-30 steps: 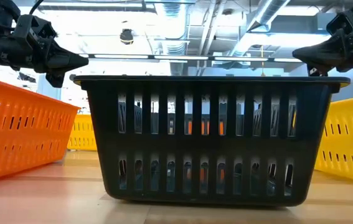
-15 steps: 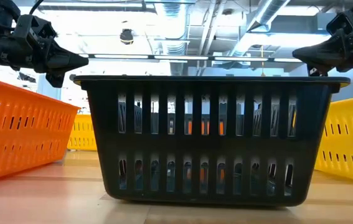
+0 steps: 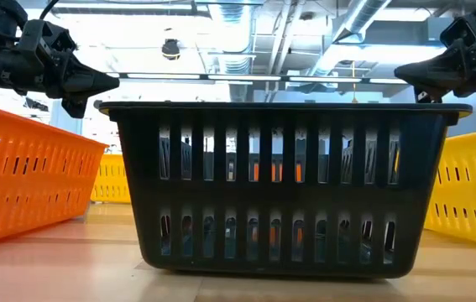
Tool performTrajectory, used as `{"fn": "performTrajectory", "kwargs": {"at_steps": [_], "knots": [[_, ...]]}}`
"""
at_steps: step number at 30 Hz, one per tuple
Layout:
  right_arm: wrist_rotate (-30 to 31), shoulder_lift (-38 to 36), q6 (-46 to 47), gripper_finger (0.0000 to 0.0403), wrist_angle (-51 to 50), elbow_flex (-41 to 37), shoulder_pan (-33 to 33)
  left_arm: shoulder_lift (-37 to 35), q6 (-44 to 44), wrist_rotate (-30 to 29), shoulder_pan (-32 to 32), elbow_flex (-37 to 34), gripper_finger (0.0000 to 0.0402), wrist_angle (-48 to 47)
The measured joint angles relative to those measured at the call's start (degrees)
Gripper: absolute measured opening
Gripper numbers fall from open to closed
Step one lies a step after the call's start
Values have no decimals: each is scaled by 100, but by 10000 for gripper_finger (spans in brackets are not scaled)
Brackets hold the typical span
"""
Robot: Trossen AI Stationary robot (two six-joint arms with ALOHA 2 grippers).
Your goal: Stack baskets on shelf by color
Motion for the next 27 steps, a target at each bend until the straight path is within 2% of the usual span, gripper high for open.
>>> {"fn": "performTrajectory", "kwargs": {"at_steps": [21,24,27], "knots": [[7,2,0,27,19,1,-13,9,-78,3,-1,1,0,1],[17,2,15,28,182,2,-13,9,-708,-174,-2,0,0,2],[254,0,180,28,997,2,-13,9,-1586,-353,0,2,0,60]]}}
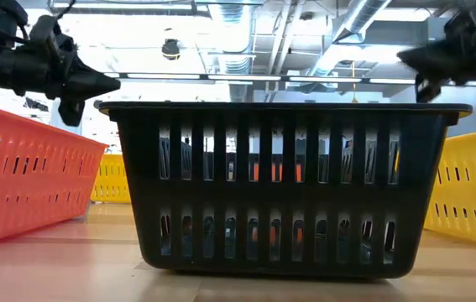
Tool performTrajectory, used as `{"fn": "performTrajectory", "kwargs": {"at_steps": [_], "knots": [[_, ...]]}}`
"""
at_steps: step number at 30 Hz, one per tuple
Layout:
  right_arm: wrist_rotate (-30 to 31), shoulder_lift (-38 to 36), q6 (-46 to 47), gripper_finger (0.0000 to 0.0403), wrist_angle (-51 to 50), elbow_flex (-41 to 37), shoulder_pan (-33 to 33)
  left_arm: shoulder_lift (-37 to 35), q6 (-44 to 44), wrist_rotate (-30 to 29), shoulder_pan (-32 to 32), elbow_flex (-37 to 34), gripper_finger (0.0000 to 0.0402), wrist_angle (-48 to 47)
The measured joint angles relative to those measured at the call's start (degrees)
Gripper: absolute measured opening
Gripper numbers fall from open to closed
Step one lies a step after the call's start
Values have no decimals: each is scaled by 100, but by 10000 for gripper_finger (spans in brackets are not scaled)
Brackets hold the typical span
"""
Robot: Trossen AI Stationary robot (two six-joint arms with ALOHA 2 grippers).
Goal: Stack baskets on shelf by color
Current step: Put the left black bin on the shelf
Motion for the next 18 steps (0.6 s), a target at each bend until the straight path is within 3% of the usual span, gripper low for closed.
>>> {"fn": "performTrajectory", "kwargs": {"at_steps": [4,7,11,15,18], "knots": [[554,0,-502,24,1355,0,0,0,-796,-14,-1,-1,0,482],[964,0,-936,17,2229,0,0,0,-620,-100,-2,-2,0,1279],[673,0,-1112,11,3110,16,0,0,-73,-173,-2,16,0,2579],[419,67,-439,25,3121,464,0,11,95,-286,-5,355,1,2958],[395,529,-299,50,2737,1064,2,74,439,-38,-74,876,13,3115]]}}
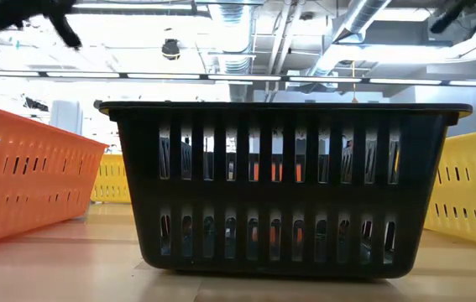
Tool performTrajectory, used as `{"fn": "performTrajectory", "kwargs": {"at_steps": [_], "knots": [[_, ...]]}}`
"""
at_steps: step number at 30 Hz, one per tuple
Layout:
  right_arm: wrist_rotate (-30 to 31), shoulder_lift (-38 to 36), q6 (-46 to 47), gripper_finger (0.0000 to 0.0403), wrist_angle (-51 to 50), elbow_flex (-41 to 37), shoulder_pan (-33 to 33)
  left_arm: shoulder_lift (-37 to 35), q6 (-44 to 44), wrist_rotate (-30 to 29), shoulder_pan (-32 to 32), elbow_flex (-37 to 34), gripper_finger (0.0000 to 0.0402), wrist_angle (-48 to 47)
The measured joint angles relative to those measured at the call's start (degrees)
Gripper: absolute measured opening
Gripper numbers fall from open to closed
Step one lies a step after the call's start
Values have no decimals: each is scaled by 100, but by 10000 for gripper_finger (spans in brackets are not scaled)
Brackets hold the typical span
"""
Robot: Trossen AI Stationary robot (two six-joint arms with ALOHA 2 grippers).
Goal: Stack baskets on shelf by color
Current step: Put the left black bin on the shelf
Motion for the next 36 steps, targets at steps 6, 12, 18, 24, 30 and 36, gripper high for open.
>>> {"fn": "performTrajectory", "kwargs": {"at_steps": [6,12,18,24,30,36], "knots": [[-85,1836,-634,100,-631,1845,14,654,899,859,-248,1310,79,-326],[-634,3322,-1326,134,-2062,4193,15,1389,1479,1342,-354,2868,148,-3082],[-660,4194,-1443,150,-4152,6140,23,1995,1069,-442,-354,4219,162,-7079],[-683,4923,-1451,146,-4746,7061,285,2525,221,-1671,-353,4551,154,-9151],[-791,5476,-2039,149,-4692,7573,760,3303,219,-1672,-354,4486,154,-9809],[-793,5708,-2334,155,-4790,8012,1063,4312,311,-1603,-354,4358,153,-10184]]}}
